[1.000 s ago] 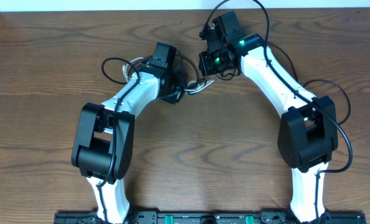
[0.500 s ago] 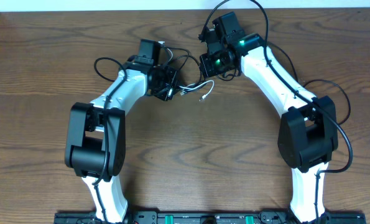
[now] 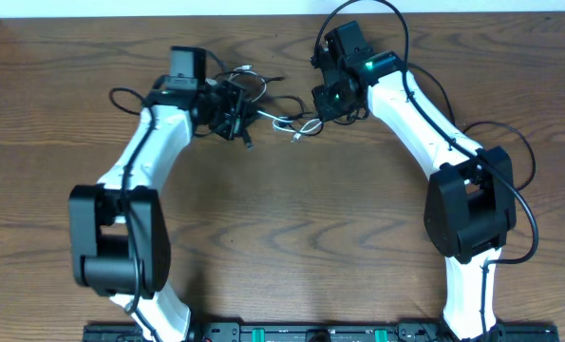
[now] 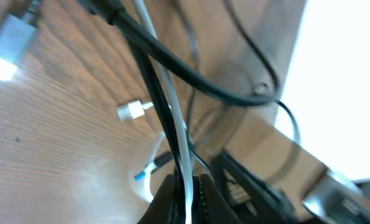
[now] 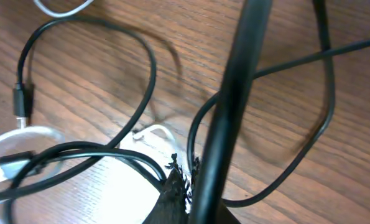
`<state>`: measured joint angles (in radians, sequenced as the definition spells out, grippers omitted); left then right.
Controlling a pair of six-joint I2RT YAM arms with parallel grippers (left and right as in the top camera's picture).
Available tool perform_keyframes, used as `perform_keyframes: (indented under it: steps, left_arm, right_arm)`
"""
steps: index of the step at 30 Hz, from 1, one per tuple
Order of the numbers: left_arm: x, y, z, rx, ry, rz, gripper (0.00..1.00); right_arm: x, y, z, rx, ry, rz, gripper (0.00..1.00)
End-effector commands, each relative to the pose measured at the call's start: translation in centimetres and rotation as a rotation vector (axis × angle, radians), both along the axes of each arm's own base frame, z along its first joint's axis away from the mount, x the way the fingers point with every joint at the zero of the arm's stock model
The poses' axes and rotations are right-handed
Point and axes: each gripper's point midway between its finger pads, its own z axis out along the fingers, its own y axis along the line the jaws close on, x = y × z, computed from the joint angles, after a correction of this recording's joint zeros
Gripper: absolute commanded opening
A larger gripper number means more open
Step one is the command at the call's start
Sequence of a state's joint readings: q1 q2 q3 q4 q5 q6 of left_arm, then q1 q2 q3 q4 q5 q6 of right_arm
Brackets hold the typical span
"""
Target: Untangle cables
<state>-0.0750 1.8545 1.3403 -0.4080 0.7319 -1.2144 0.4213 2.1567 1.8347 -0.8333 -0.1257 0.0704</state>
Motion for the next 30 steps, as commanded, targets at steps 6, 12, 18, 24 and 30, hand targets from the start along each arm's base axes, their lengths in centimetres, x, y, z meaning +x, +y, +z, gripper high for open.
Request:
perform_keyframes:
  steps: [6, 12, 18, 24, 30]
  left_arm:
    - [-0.4, 3.3, 6.8, -0.184, -0.13, -0.019, 0.07]
    - [-0.4, 6.5, 8.4, -0.275, -0.162, 0.0, 0.07]
    - [-0.7, 9.9, 9.8, -0.36, -0.19, 0.034, 0.07]
    - [-1.0, 14.2, 10.8, -0.386, -0.269, 0.073, 0.07]
    - [-1.1, 15.4, 10.8, -0.357, -0.31, 0.079, 0.07]
  right_arm:
    - [0.5, -1.2, 1.2, -0.074, -0.06, -0.009, 0.01]
    - [0.8, -2.2, 1.1, -0.124, -0.074, -0.031, 0.01]
    - [0.9, -2.6, 1.1, -0.151, -0.083, -0.025, 0.01]
    - [1.4, -4.1, 1.1, -0.232, -0.109, -0.06, 0.01]
    - [1.7, -5.4, 1.1, -0.26, -0.109, -0.083, 0.01]
